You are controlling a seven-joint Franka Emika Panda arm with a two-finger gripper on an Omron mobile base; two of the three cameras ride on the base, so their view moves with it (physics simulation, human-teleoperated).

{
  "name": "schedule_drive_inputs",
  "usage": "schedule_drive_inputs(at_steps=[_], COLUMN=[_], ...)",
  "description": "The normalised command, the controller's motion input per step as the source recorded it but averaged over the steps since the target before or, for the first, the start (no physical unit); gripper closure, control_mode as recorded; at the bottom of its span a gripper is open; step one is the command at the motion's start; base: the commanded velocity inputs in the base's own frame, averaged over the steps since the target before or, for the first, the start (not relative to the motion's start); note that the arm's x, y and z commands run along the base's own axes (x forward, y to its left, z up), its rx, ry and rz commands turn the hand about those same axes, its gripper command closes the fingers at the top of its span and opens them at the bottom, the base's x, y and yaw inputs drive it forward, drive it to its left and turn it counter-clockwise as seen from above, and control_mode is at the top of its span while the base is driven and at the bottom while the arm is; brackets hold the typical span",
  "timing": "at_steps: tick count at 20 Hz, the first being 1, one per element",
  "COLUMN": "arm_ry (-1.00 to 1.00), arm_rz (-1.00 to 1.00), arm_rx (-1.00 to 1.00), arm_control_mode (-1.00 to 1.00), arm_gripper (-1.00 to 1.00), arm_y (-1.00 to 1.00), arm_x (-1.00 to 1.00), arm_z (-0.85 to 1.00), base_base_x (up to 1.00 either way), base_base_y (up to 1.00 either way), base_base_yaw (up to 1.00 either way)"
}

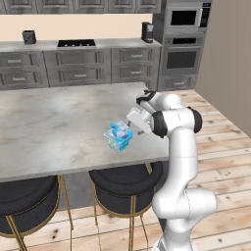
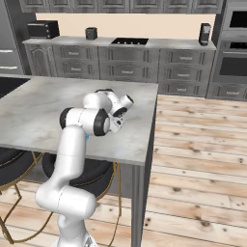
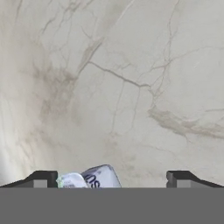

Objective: Stack the yogurt containers by placing the smaller containers on top of the larger containers.

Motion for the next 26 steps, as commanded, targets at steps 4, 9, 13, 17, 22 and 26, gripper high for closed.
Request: schedule_drive_inputs(at_steps=[4,9,13,17,22,26], arm_ry=[0.02,0.01,0.0,0.01,0.04,0.03], arm_rz=[0.0,0.0,0.0,0.0,0.0,0.0], arm_rx=[0.0,0.0,0.0,0.0,0.0,0.0], arm_control_mode=[-1.0,-1.0,-1.0,-1.0,-1.0,-1.0], arm_gripper=[-1.0,-1.0,-1.0,-1.0,-1.0,-1.0], arm_y=[0.11,0.12,0.09,0.08,0.11,0.17], arm_x=[-0.16,-0.04,0.0,-0.02,-0.15,-0.14], arm_z=[-0.03,-0.07,-0.07,-0.05,-0.07,-0.05], base_base_x=[0.0,0.0,0.0,0.0,0.0,0.0], base_base_y=[0.0,0.0,0.0,0.0,0.0,0.0], base_base_yaw=[0.0,0.0,0.0,0.0,0.0,0.0])
